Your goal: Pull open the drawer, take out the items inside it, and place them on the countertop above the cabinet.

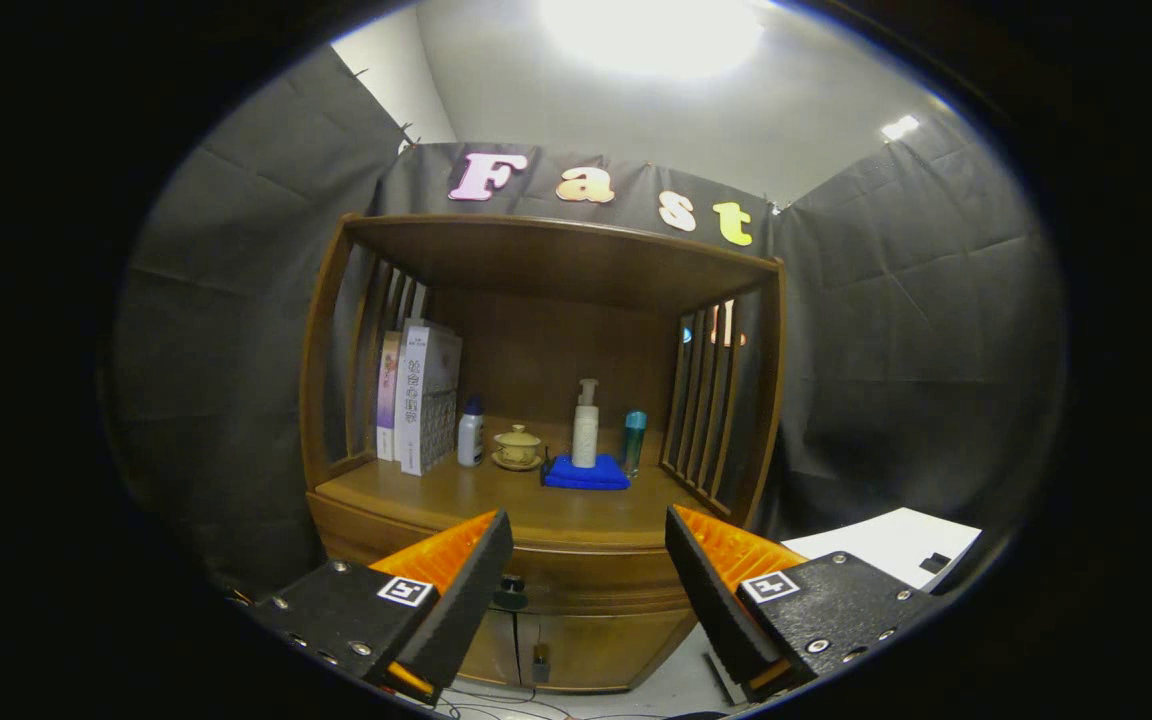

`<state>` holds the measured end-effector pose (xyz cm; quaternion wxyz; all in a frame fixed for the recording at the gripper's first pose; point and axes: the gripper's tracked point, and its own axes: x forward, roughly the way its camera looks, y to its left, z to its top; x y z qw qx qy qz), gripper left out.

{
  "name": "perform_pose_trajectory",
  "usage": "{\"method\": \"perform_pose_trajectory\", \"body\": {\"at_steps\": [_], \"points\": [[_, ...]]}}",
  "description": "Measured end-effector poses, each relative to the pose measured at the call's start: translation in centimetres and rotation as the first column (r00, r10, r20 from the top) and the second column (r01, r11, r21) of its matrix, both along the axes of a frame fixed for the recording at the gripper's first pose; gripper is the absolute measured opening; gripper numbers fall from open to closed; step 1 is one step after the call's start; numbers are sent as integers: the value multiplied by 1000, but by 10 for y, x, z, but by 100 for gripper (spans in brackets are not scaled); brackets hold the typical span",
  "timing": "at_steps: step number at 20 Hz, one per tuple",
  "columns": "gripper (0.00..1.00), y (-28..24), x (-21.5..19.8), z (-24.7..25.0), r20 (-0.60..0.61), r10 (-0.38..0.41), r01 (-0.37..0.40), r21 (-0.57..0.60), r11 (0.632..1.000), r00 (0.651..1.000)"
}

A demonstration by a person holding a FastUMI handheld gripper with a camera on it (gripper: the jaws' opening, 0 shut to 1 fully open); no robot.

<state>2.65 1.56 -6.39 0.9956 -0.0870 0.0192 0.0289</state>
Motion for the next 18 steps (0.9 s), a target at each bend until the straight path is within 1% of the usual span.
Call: {"method": "perform_pose_trajectory", "body": {"at_steps": [3,6,10,13,15,18], "points": [[95,-5,12,-25,-58,-24,24,4,1000,998],[95,10,30,-54,-107,-2,9,59,998,994],[95,26,65,-111,-194,12,7,99,995,981],[95,45,95,-144,-201,49,-28,108,994,978],[95,51,102,-164,-223,69,-46,109,993,972],[95,50,116,-187,-248,53,-29,99,995,967]]}}
